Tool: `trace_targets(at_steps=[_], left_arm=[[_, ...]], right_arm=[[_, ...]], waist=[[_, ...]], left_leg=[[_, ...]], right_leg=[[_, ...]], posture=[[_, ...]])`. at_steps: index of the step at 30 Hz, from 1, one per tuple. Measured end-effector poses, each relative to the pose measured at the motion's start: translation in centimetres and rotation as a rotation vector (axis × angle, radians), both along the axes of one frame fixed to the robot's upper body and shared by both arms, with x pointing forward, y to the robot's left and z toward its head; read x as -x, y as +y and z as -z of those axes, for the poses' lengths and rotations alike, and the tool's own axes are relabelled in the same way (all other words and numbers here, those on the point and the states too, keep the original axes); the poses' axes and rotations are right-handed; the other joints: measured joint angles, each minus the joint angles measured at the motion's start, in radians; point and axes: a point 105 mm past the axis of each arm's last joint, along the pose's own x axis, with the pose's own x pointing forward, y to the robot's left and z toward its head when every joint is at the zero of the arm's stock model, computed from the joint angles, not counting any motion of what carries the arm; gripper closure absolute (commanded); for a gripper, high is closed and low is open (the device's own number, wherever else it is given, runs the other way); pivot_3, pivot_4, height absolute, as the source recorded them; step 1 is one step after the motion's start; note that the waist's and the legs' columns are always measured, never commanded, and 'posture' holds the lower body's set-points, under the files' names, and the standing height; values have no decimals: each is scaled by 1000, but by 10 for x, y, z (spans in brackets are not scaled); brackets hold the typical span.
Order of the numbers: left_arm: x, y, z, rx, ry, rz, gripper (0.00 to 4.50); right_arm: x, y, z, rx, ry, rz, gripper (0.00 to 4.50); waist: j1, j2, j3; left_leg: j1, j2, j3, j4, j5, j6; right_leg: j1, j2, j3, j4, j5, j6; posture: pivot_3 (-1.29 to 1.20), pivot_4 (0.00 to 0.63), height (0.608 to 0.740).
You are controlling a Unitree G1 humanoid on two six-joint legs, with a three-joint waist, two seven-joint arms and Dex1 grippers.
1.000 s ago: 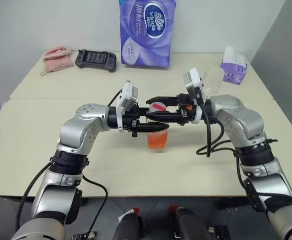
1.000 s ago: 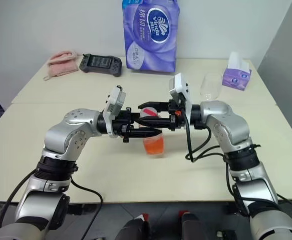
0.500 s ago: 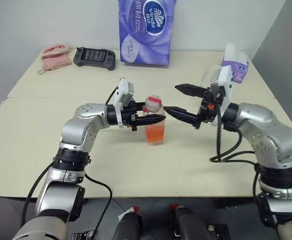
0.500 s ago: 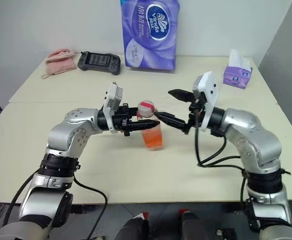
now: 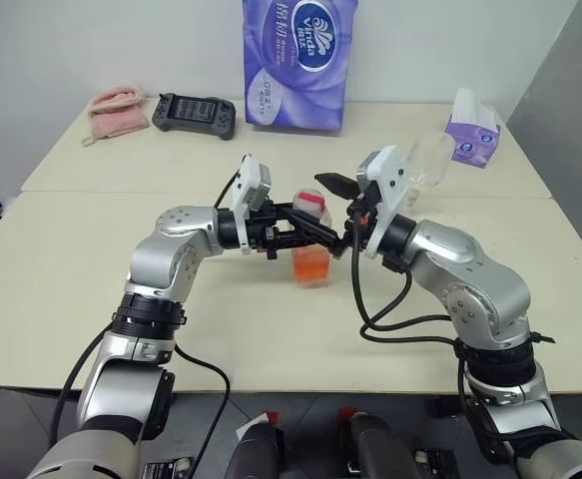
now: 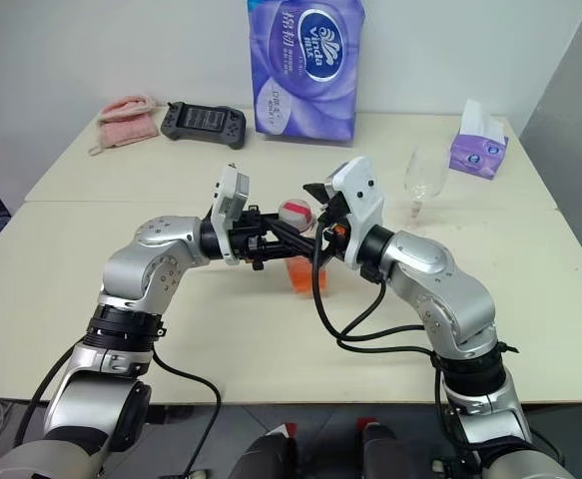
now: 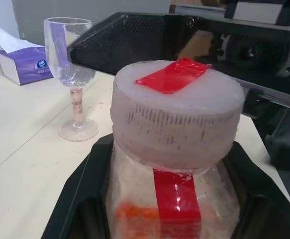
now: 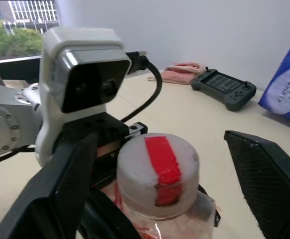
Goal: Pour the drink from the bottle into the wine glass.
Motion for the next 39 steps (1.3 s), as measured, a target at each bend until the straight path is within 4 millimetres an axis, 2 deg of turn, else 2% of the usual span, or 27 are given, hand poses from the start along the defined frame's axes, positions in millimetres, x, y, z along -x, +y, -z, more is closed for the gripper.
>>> trace_targets(at_steps=[3, 4, 10, 12, 16, 21, 23, 24, 26, 29, 30, 33, 36, 39], left_arm=[[0, 0, 0, 0, 0, -1, 2323], [0, 0, 0, 0, -1, -1, 2323], [2, -2, -3, -2, -17, 0, 2323], [5, -3, -3, -4, -18, 13, 2323], [19, -7, -3, -7, 2, 90, 2323], [17, -6, -3, -7, 12, 72, 2323], [17, -7, -3, -6, 10, 69, 2323], [17, -8, -2, -5, 11, 71, 2323], [16, -9, -1, -2, 12, 70, 2323], [12, 0, 1, -9, 6, 38, 2323], [10, 3, 1, -11, 4, 27, 2323], [9, 3, 2, -6, -1, 25, 2323], [7, 1, 1, 3, -4, 27, 2323], [5, 1, 1, 2, -2, 24, 2323]], right_arm=[[1, 1, 0, 1, 1, -14, 2444], [2, 1, 0, 2, 0, -19, 2687], [3, -1, -2, -4, -7, -59, 2676], [3, -5, -2, 13, -9, -135, 2676], [2, -14, -5, 69, 10, -404, 2676], [-8, -14, -6, 108, 9, -516, 2676], [-9, -15, -6, 107, 10, -514, 1932], [-10, -17, -7, 108, 7, -501, 1700], [-8, -30, -6, 108, -10, -418, 989], [-8, -59, 2, 85, 7, -224, 989], [-6, -62, 4, 76, 15, -181, 989], [5, -51, 1, 46, 4, -130, 989], [18, -25, -7, 1, -36, -113, 989], [17, -14, -6, 1, -43, -78, 989]], waist=[[0, 0, 0], [0, 0, 0], [0, 0, 0], [0, 0, 0], [-1, 0, 0], [-2, 0, 0], [-1, 0, 0], [0, 0, 0], [5, 0, 0], [11, 0, 0], [10, 0, 0], [-1, 0, 0], [-6, 0, 0], [-2, 0, 0]], left_leg=[[0, 0, 0, 0, 0, 0], [0, 0, 0, 0, 0, 0], [0, 0, 0, 0, 0, 0], [0, 0, 1, 1, 0, 0], [1, 0, 2, 1, 0, 1], [2, 1, 1, 0, 0, 1], [1, 1, 1, 1, 0, 0], [0, 0, 1, 1, 0, 0], [-1, 0, 0, 1, 0, 0], [-2, -1, 0, 1, 0, 0], [-1, -1, 0, 1, 0, 0], [0, 1, 1, 1, 0, 0], [2, 1, 0, 1, 2, -2], [3, 0, 0, 2, 3, -1]], right_leg=[[0, 0, 0, 0, 0, 0], [0, 0, 0, 0, 0, 0], [0, 0, 0, 0, 0, 0], [0, 0, -1, 0, 0, 0], [1, 1, -1, 0, 0, 1], [1, 1, -1, 1, 1, 0], [0, 1, -1, 0, 1, 0], [0, 0, 0, 0, 1, 0], [0, -1, 0, -1, 1, 0], [0, -2, 0, -1, 1, 0], [0, -2, 0, -1, 1, 0], [0, 0, 1, 1, 1, 0], [0, 1, 1, 5, 1, -1], [0, 1, 0, 7, 1, -1]], posture=[[0, 150, 740], [0, 150, 740], [0, 150, 740], [0, 150, 740], [0, 150, 740], [0, 150, 740], [0, 150, 740], [0, 150, 740], [0, 150, 740], [0, 150, 740], [0, 150, 740], [0, 150, 740], [0, 150, 740], [0, 150, 740]])
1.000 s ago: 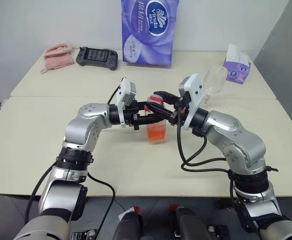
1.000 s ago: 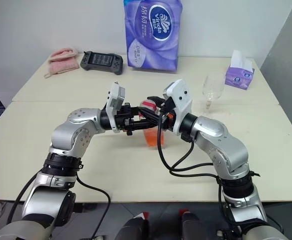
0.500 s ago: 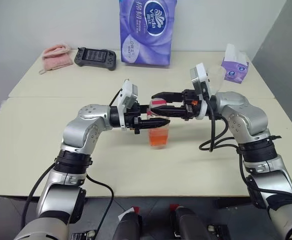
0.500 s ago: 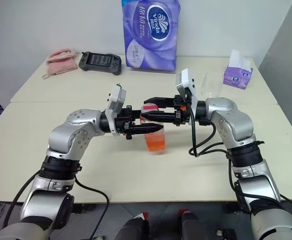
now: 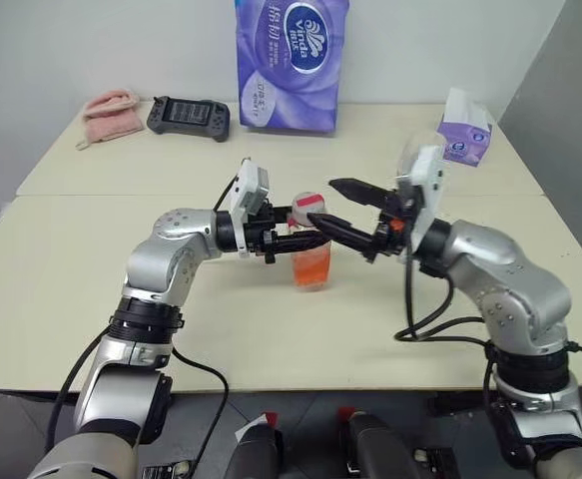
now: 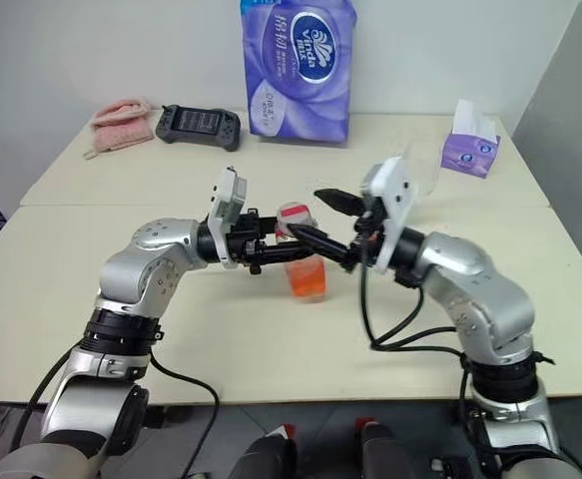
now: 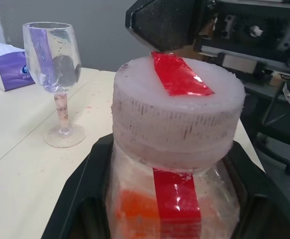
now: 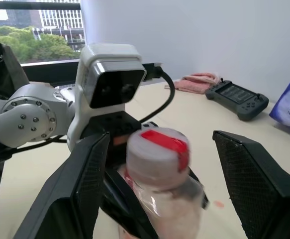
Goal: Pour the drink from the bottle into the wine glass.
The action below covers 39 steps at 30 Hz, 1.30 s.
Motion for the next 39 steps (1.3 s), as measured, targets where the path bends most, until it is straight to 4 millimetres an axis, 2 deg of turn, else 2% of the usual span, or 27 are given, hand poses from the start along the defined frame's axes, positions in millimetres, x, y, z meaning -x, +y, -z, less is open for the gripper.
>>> trace_targets(at_steps=[6, 9, 10, 13, 21, 27, 29, 32, 34, 35, 37, 39], left_arm=[[-1, -2, -1, -4, -15, 2, 2323], [-1, -3, -3, -3, -20, 5, 2323], [-1, -3, -3, -3, -20, 4, 2323], [-1, -3, -3, -5, -21, 5, 2323], [-1, -4, -3, -5, -23, 5, 2323], [10, -13, -4, -24, -22, 79, 2323], [9, -12, -2, -32, -11, 70, 2323], [4, -11, 1, -26, 16, 52, 2323], [3, -12, 2, -23, 24, 51, 2323], [3, -12, 2, -22, 21, 56, 2323], [4, -11, 0, -18, 9, 61, 2323], [4, -11, -1, -13, -1, 60, 2323]], right_arm=[[-6, 7, -1, -10, -6, 32, 989], [-7, 8, 1, -2, 1, 28, 1569], [-7, 8, 1, 0, 2, 27, 1961], [-7, 8, 2, 5, 1, 24, 2749], [-9, 6, 1, 6, 4, -10, 2743], [-14, -11, -4, 127, -13, -305, 2743], [-23, -11, -4, 160, -7, -385, 2026], [-36, -18, -5, 152, 25, -380, 1053], [-39, -30, -5, 146, 25, -326, 298], [-42, -43, -6, 137, 25, -258, 16], [-41, -63, -1, 138, 38, -159, 16], [-34, -68, 8, 134, 60, -123, 16]], waist=[[1, 0, 0], [1, 0, 0], [1, 0, 0], [1, 0, 0], [1, 0, 0], [0, 0, 0], [-4, 0, 0], [-2, 0, 0], [2, 0, 0], [5, 0, 0], [11, 0, 0], [9, 0, 0]], left_leg=[[0, -1, 1, 1, 1, 1], [0, -1, 0, 0, 1, 1], [0, -1, 0, 0, 1, 1], [0, -1, 0, 0, 1, 1], [0, -1, 1, 0, 1, 1], [1, -2, 3, 0, 1, 2], [2, -1, 5, -1, 1, 2], [1, 1, 3, 0, 1, 2], [-1, 1, 1, 0, 1, 2], [-3, 0, 0, 0, 1, 2], [-3, -1, -1, 0, 1, 2], [-4, -1, 0, 0, 1, 2]], right_leg=[[0, 0, 0, 0, 0, 1], [0, 0, 0, 0, 0, 0], [0, 0, 0, 0, 0, 0], [0, 0, 0, 0, 0, 0], [0, 0, -1, 0, 0, 0], [1, 3, -2, -1, 1, 1], [1, 3, 0, 0, 1, 1], [0, 2, -1, 0, 1, 0], [-1, 0, -1, 0, 2, 0], [-1, -1, -1, -1, 2, 0], [0, -2, -1, -4, 2, 0], [0, -2, 0, -6, 2, 0]], posture=[[0, 150, 740], [0, 150, 740], [0, 150, 740], [0, 150, 740], [0, 150, 740], [0, 150, 740], [0, 150, 740], [0, 150, 740], [0, 150, 740], [0, 150, 740], [0, 150, 740], [0, 150, 740]])
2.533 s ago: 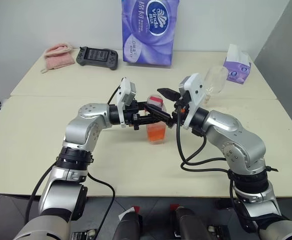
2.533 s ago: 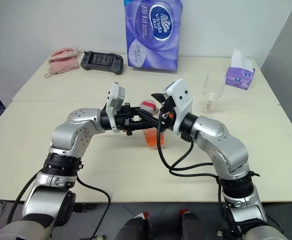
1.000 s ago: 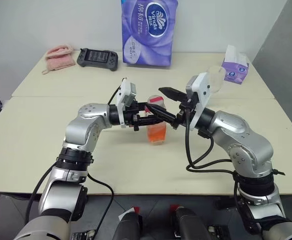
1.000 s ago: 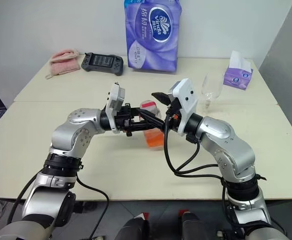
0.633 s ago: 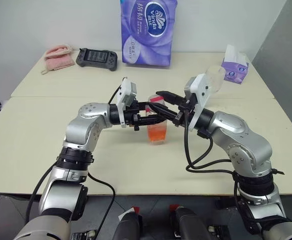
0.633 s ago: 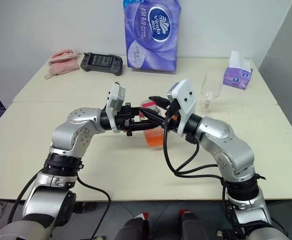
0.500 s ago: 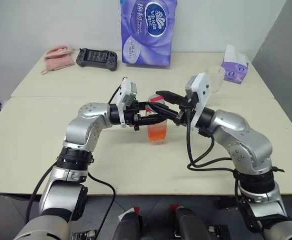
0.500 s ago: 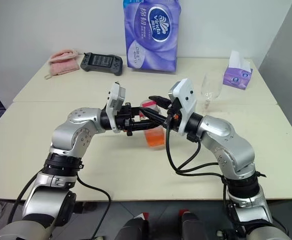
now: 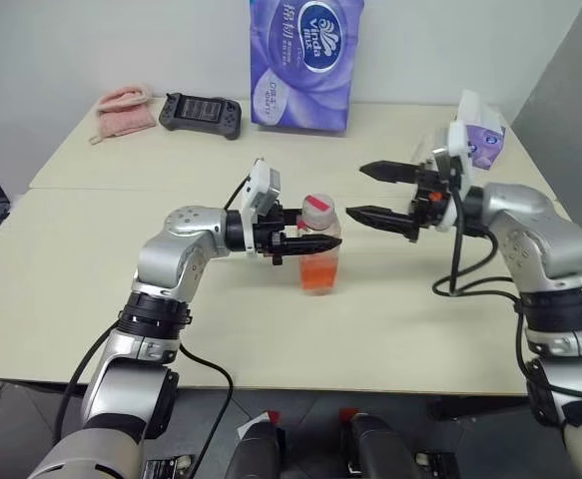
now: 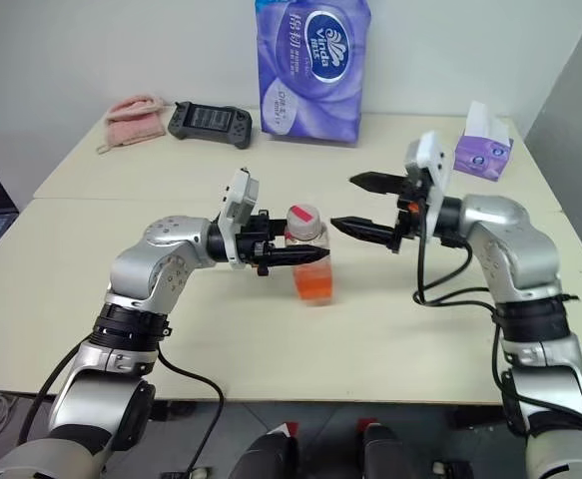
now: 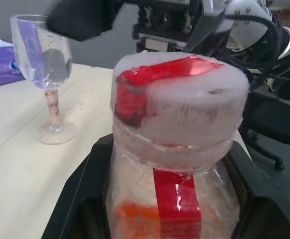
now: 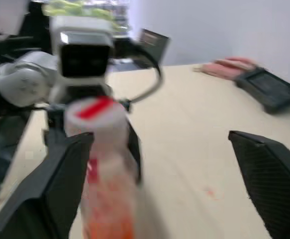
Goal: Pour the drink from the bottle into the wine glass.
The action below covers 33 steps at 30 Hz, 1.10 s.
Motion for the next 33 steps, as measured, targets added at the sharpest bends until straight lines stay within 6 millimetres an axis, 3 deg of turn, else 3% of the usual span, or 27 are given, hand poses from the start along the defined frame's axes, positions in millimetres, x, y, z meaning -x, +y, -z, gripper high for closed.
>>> trace_targets(at_steps=[4, 8, 11, 17, 33], left_arm=[[0, 0, -1, 2, -3, 0, 2323], [0, 0, -1, 1, -3, 1, 2323], [0, 0, -1, 1, -4, 2, 2323], [0, 0, -1, 1, -4, 2, 2323], [-2, 0, -2, 1, -26, -15, 2323]], right_arm=[[19, 10, 14, -45, 36, 38, 16], [30, 32, 1, -122, -1, 36, 16], [28, 52, -4, -158, -20, 44, 16], [23, 62, -8, -150, -63, 65, 16], [18, 43, -5, -79, -67, 69, 16]], waist=[[-8, 0, 0], [-11, 0, 0], [-10, 0, 0], [-7, 0, 0], [-7, 0, 0]], left_leg=[[1, 1, 0, -1, 0, 0], [3, 2, 0, 0, 1, -1], [4, 1, 0, 0, 2, -1], [3, 0, 0, 0, 2, -1], [3, 0, 0, 0, 2, -1]], right_leg=[[0, 0, 1, 1, 0, 0], [0, 2, 0, 4, 0, 0], [0, 2, 0, 7, 0, 0], [0, 2, 0, 6, 0, 0], [0, 2, 0, 6, 0, 0]], posture=[[0, 150, 740], [0, 150, 740], [0, 150, 740], [0, 150, 740], [0, 150, 740]])
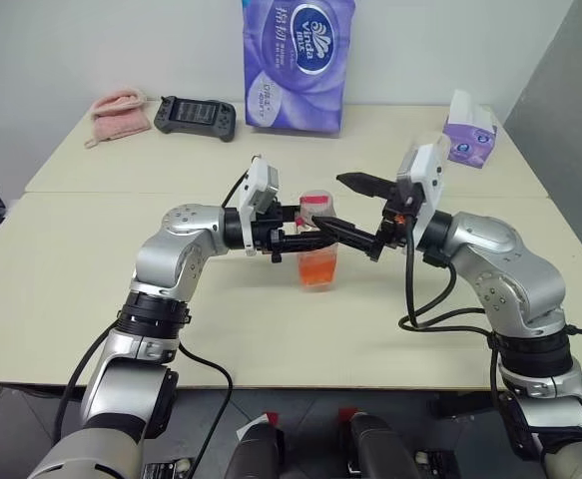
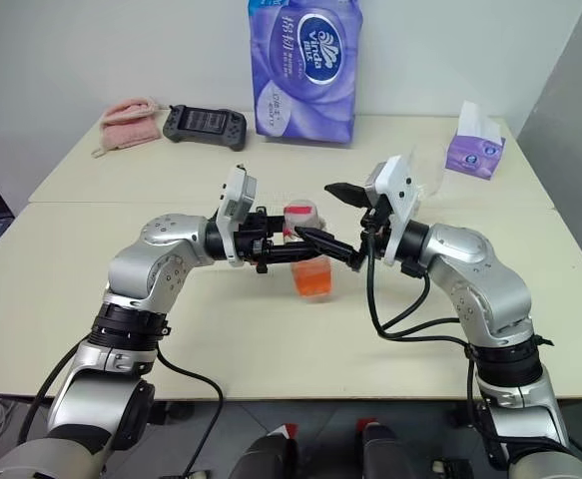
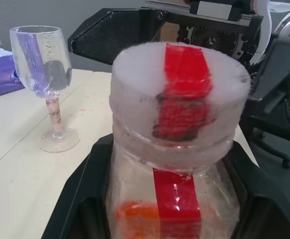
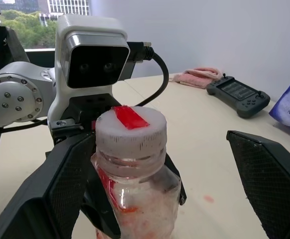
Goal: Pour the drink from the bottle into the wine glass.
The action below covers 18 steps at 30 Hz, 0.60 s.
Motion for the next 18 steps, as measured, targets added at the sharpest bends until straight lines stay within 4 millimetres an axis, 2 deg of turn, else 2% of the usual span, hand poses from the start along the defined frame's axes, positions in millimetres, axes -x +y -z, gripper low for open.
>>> trace_targets(at_steps=[7, 11, 16, 18], left_arm=[[-2, 0, -2, 3, -8, -2, 2323], [-3, -1, -2, 3, -14, -1, 2323], [-3, -1, -3, 3, -16, -1, 2323], [-3, -1, -3, 2, -17, -2, 2323]], right_arm=[[13, 7, -6, -24, 5, -66, 16], [14, 20, -3, -44, 21, -99, 16], [4, 30, 0, -46, 20, -91, 16], [2, 30, 0, -53, 19, -87, 373]], waist=[[0, 0, 0], [0, 0, 0], [-1, 0, 0], [-1, 0, 0]], left_leg=[[0, 0, 0, 0, 0, 0], [0, 0, 0, 0, 0, 0], [0, 0, 0, 0, 0, 0], [0, 0, 0, 0, 0, 0]], right_leg=[[0, 0, 0, 0, 0, 0], [0, 0, 0, 0, 0, 0], [0, 0, 0, 1, 0, 0], [0, 0, 0, 0, 0, 0]], posture=[[0, 150, 740], [0, 150, 740], [0, 150, 740], [0, 150, 740]])
